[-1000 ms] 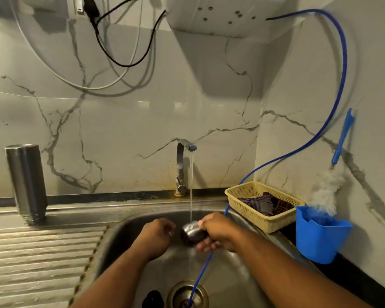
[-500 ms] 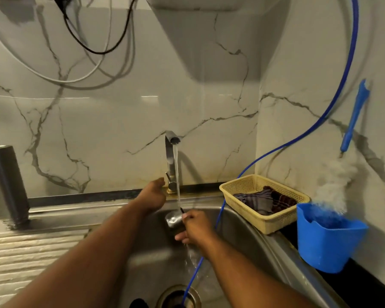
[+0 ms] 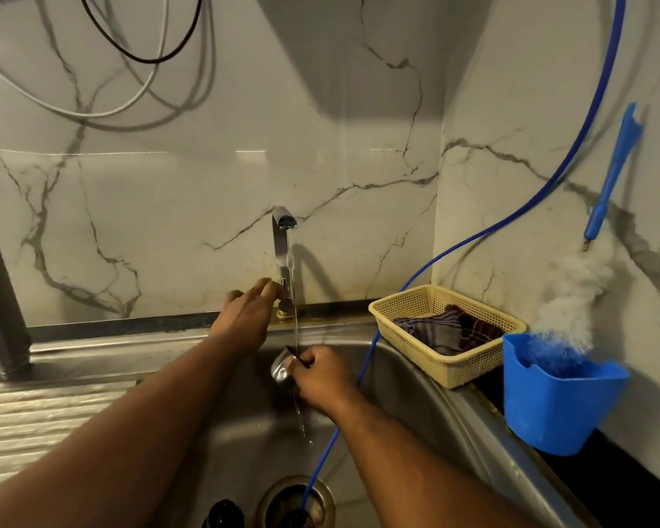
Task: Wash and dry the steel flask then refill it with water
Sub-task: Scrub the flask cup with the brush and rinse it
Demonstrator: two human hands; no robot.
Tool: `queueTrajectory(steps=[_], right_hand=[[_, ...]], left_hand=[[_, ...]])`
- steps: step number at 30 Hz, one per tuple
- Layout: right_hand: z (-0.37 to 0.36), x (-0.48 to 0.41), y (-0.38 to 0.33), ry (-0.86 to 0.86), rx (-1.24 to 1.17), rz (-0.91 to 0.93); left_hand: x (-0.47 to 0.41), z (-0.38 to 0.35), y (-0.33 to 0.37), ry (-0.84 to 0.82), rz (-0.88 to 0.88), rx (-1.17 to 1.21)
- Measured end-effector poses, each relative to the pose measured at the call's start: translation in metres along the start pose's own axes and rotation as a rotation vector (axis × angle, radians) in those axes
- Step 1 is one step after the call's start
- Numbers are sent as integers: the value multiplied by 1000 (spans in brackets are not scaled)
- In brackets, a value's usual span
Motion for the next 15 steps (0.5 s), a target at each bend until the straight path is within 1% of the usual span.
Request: queueTrajectory(steps=[1,3,6,7,8,10,12,13,15], right_hand=[[0,0,-1,-4,32,17],[1,0,-2,-10,79,57],[2,-4,-5,-7,46,103],[3,-5,-5,2,-13,69],[4,-5,-6,16,-106,-10],[5,2,-3,31,-324,-221],[7,13,-2,-12,-404,-370],[7,17,-3,-35,-422,-410],[12,21,-16,-28,-525,-408]], left_hand=[[0,0,2,-3,-2,-16],[3,-1,5,-73,26,-15],[17,-1,9,-196,89,-24],[24,1,10,-204,126,21],[34,5,10,-207,183,97],[57,17,6,-205,307,294],[79,25,-5,-263,393,380],[90,30,-11,-312,419,385],[110,40,-20,-398,461,447]])
Point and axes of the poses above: each hand's wrist, its own x-axis away from the middle knuckle, its own z-axis out of the back of the hand, y = z × x, the point moved 2 cm from there along -x, towards the middle knuckle, and after that the axes turned 14 degrees about z, right-handed, at the moved point
